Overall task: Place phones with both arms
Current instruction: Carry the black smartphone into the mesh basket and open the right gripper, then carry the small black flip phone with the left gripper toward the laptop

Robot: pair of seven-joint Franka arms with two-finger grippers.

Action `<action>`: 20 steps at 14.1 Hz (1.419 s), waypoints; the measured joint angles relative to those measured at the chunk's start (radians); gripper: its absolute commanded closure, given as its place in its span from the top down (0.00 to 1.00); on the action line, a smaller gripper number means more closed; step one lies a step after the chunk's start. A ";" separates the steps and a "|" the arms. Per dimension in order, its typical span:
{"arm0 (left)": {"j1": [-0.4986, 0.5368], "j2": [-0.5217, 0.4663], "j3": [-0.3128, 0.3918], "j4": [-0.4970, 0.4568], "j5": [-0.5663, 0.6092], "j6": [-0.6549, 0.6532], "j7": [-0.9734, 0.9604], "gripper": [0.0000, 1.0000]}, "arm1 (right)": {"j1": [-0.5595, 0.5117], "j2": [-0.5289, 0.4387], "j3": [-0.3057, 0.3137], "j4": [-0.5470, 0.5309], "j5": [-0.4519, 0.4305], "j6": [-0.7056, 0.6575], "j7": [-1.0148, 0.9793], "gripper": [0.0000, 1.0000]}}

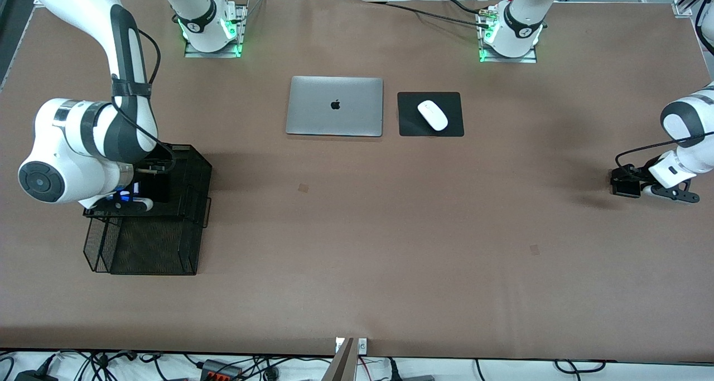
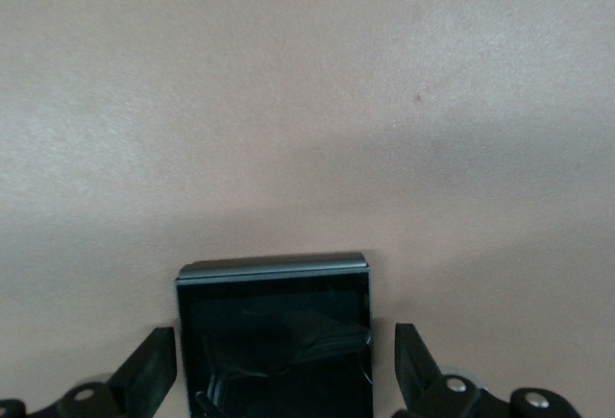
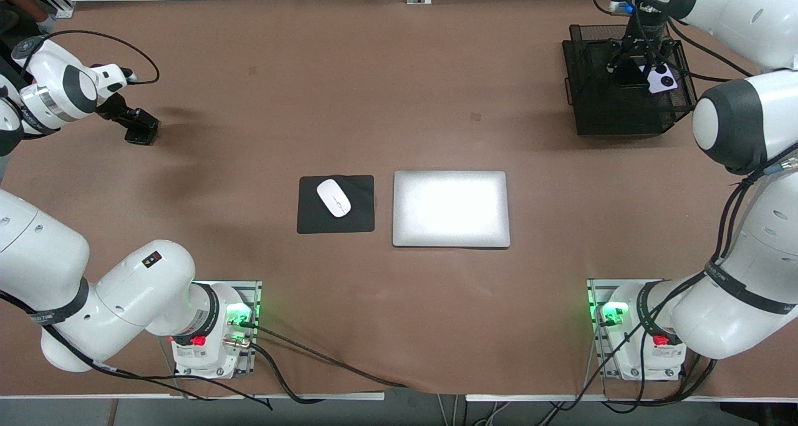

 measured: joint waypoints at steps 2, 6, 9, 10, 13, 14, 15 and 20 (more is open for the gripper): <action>0.000 0.002 0.000 0.000 0.000 0.000 0.006 1.00 | 0.000 0.003 0.001 -0.007 0.001 0.023 0.000 1.00; 0.000 0.002 0.000 0.002 0.000 0.000 0.011 0.55 | 0.001 0.000 0.002 0.004 0.007 0.039 0.000 1.00; 0.000 0.002 0.000 0.006 0.001 0.000 0.018 0.35 | 0.004 -0.012 0.002 0.079 0.008 0.032 0.000 1.00; -0.001 0.002 0.000 0.008 0.001 0.000 0.020 0.30 | 0.005 -0.019 0.002 0.120 0.008 0.019 0.000 1.00; -0.005 0.002 -0.005 0.026 0.001 -0.046 0.023 0.25 | 0.009 -0.037 0.002 0.259 0.008 -0.047 0.000 1.00; -0.008 0.002 -0.011 0.038 0.001 -0.080 0.020 0.25 | 0.009 -0.041 0.002 0.300 0.008 -0.066 0.000 1.00; -0.013 0.002 -0.017 0.052 0.001 -0.114 0.011 0.25 | 0.009 -0.043 0.002 0.338 0.008 -0.082 0.000 1.00; -0.024 -0.004 -0.154 0.169 0.001 -0.421 -0.145 0.24 | 0.006 -0.066 -0.006 0.422 0.008 -0.117 0.000 1.00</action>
